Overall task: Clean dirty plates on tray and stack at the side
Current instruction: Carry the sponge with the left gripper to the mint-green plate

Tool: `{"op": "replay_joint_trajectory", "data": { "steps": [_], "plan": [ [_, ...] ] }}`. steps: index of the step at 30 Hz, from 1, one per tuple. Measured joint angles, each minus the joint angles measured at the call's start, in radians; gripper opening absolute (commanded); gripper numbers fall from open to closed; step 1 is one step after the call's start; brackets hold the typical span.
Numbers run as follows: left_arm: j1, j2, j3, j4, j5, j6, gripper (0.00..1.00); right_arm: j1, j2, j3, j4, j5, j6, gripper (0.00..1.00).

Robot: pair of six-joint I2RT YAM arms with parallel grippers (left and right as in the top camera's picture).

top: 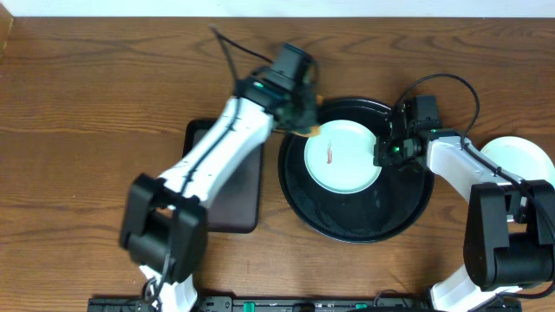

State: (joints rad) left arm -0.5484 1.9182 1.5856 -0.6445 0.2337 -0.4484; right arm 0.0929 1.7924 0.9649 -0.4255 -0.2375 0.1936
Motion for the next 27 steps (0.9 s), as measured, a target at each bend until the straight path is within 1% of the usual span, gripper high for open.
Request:
{"op": "replay_joint_trajectory", "data": {
  "steps": [4, 7, 12, 15, 18, 21, 24, 27],
  "plan": [
    [-0.079, 0.098, -0.001, 0.108, 0.047, -0.057, 0.07, 0.0, 0.0, 0.0, -0.002, 0.0, -0.001, 0.01],
    [-0.126, 0.176, -0.006, 0.158, 0.066, -0.091, 0.07, 0.0, 0.0, 0.0, -0.004, 0.0, -0.001, 0.01],
    [-0.165, 0.256, -0.009, 0.174, 0.084, -0.117, 0.07, 0.0, 0.0, 0.0, -0.011, 0.001, -0.001, 0.01],
    [-0.161, 0.266, -0.009, 0.141, 0.066, -0.119, 0.07, 0.0, 0.0, 0.001, -0.014, 0.0, -0.001, 0.01],
    [-0.153, 0.262, -0.003, 0.074, -0.014, -0.084, 0.07, 0.0, 0.0, 0.001, -0.017, -0.003, -0.001, 0.01],
    [-0.152, 0.254, 0.001, 0.022, -0.148, -0.033, 0.07, 0.0, 0.0, 0.001, -0.018, -0.006, -0.001, 0.01],
    [-0.152, 0.253, 0.001, 0.011, -0.286, 0.031, 0.07, 0.0, 0.0, 0.001, -0.022, -0.006, -0.001, 0.01],
    [-0.154, 0.253, 0.001, 0.017, -0.343, 0.063, 0.07, 0.0, 0.0, 0.002, -0.028, -0.006, -0.001, 0.01]
  ]
}}
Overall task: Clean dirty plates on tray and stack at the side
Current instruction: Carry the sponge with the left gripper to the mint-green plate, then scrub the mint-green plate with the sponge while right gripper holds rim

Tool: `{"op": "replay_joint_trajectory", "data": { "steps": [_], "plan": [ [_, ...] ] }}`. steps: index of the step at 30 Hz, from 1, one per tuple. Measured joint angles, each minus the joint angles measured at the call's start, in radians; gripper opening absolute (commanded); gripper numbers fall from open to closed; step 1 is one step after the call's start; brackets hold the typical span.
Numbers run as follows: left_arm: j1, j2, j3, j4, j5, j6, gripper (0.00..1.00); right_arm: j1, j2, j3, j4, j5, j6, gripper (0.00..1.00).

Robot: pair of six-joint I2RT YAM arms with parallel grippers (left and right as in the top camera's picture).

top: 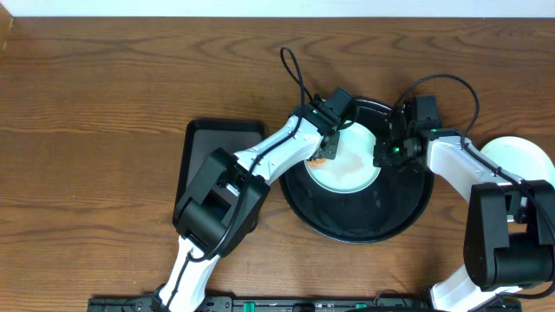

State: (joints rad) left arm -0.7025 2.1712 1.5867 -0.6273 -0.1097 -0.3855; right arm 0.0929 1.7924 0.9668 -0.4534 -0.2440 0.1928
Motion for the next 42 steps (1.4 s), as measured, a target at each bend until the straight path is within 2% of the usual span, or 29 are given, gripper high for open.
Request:
{"op": "replay_joint_trajectory", "data": {
  "steps": [5, 10, 15, 19, 24, 30, 36, 42],
  "plan": [
    [0.005, 0.002, -0.004, 0.066, 0.034, -0.03, 0.08, 0.0, 0.0, 0.001, -0.009, 0.0, 0.0, 0.01],
    [0.019, 0.024, -0.005, 0.178, 0.189, -0.135, 0.07, 0.0, 0.0, 0.002, -0.01, 0.0, -0.001, 0.01],
    [0.019, 0.034, -0.005, 0.212, 0.309, -0.196, 0.08, 0.0, 0.0, 0.002, -0.011, 0.0, -0.001, 0.01],
    [0.016, 0.04, -0.004, 0.211, 0.402, -0.216, 0.08, 0.0, 0.0, 0.002, -0.011, 0.0, -0.001, 0.01],
    [0.016, 0.04, 0.018, 0.07, 0.481, -0.201, 0.07, 0.0, 0.0, 0.002, -0.011, 0.0, -0.002, 0.01],
    [0.019, 0.031, 0.032, -0.04, 0.357, -0.174, 0.07, 0.001, 0.0, 0.002, -0.013, -0.014, -0.011, 0.01],
    [0.02, 0.026, 0.025, 0.029, 0.056, -0.051, 0.07, 0.001, 0.0, 0.002, -0.014, -0.014, -0.015, 0.01],
    [-0.006, 0.032, 0.022, 0.045, -0.061, 0.044, 0.07, 0.001, 0.0, 0.002, -0.016, -0.019, -0.014, 0.01]
  ]
}}
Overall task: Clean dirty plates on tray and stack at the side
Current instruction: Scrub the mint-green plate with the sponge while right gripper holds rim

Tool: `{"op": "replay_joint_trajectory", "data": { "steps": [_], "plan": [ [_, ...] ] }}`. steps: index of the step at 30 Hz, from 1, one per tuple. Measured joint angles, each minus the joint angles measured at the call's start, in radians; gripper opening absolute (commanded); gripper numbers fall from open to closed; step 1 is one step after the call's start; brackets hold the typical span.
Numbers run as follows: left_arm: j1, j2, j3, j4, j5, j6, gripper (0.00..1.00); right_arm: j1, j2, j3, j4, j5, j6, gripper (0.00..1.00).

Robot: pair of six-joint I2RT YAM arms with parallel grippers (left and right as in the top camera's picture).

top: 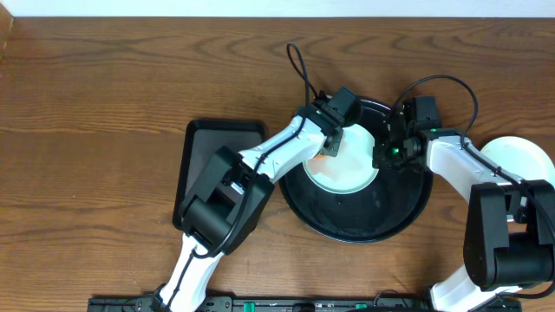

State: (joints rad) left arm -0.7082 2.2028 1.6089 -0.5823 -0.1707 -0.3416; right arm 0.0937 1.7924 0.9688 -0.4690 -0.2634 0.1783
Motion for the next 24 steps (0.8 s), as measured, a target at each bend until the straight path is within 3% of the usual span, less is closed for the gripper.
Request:
{"op": "replay_joint_trajectory", "data": {
  "steps": [7, 11, 17, 24],
  "plan": [
    [-0.008, -0.003, 0.009, -0.053, -0.045, 0.034, 0.07, 0.003, 0.001, 0.0, -0.002, -0.018, 0.0, 0.01],
    [0.008, -0.027, 0.008, -0.097, 0.013, 0.022, 0.07, 0.005, 0.001, 0.0, -0.003, -0.02, 0.001, 0.01],
    [0.047, -0.051, -0.003, -0.173, 0.169, -0.129, 0.07, 0.005, 0.001, 0.0, -0.005, -0.021, 0.004, 0.01],
    [0.046, -0.07, -0.068, -0.118, 0.295, -0.269, 0.08, 0.005, 0.001, 0.0, -0.005, -0.021, 0.004, 0.01]
  ]
}}
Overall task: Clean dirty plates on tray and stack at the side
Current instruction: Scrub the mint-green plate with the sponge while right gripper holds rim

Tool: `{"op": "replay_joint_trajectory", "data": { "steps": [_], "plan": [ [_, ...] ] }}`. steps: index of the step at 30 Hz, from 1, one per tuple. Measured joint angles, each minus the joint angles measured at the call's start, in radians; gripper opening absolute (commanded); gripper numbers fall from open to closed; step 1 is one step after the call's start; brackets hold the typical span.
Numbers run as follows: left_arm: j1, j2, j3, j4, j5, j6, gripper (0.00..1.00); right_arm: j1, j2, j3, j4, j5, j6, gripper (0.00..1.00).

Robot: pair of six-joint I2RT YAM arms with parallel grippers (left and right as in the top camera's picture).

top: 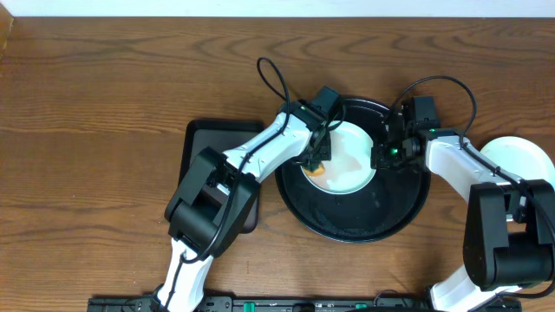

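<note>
A pale plate (349, 165) lies in the round black tray (355, 221). My left gripper (318, 162) is down on the plate's left part, shut on an orange sponge (320, 166) that presses against the plate. Across from it, my right gripper (380, 156) sits at the plate's right rim and looks shut on it. No red mark shows on the bare part of the plate.
A white plate (519, 161) sits on the table at the far right, beside the right arm. A black rectangular tray (201, 141) lies left of the round one, partly under the left arm. A black cable loops above the left wrist.
My left gripper has moved with the sponge from the plate's upper middle down to its left part. The right gripper and the plate are where they were.
First the left gripper held the sponge at the tray's upper-left rim, off the plate, and a red smear showed on the plate's middle. Then the sponge was on the plate over that spot, then slightly higher, and now at the left. The right gripper stayed at the rim throughout.
</note>
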State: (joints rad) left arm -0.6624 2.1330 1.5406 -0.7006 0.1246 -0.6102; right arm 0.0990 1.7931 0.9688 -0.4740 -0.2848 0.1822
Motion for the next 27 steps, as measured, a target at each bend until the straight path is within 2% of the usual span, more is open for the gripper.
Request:
{"op": "replay_joint_trajectory", "data": {
  "steps": [9, 12, 16, 21, 27],
  "plan": [
    [-0.07, -0.003, -0.025, 0.209, 0.119, -0.043, 0.08, 0.0, 0.0, 0.0, -0.002, 0.0, 0.0, 0.01],
    [-0.088, -0.003, -0.025, 0.196, 0.164, -0.045, 0.08, 0.0, 0.0, 0.0, -0.002, 0.0, 0.0, 0.01],
    [-0.08, -0.003, -0.025, 0.08, 0.183, -0.046, 0.08, 0.0, 0.0, 0.0, -0.003, 0.0, 0.0, 0.01],
    [-0.054, -0.007, -0.016, -0.04, 0.115, -0.044, 0.07, 0.0, 0.0, 0.0, -0.003, 0.0, 0.0, 0.01],
    [-0.012, -0.01, 0.001, -0.058, -0.07, 0.018, 0.08, 0.0, 0.0, 0.0, -0.003, 0.0, 0.002, 0.01]
  ]
}}
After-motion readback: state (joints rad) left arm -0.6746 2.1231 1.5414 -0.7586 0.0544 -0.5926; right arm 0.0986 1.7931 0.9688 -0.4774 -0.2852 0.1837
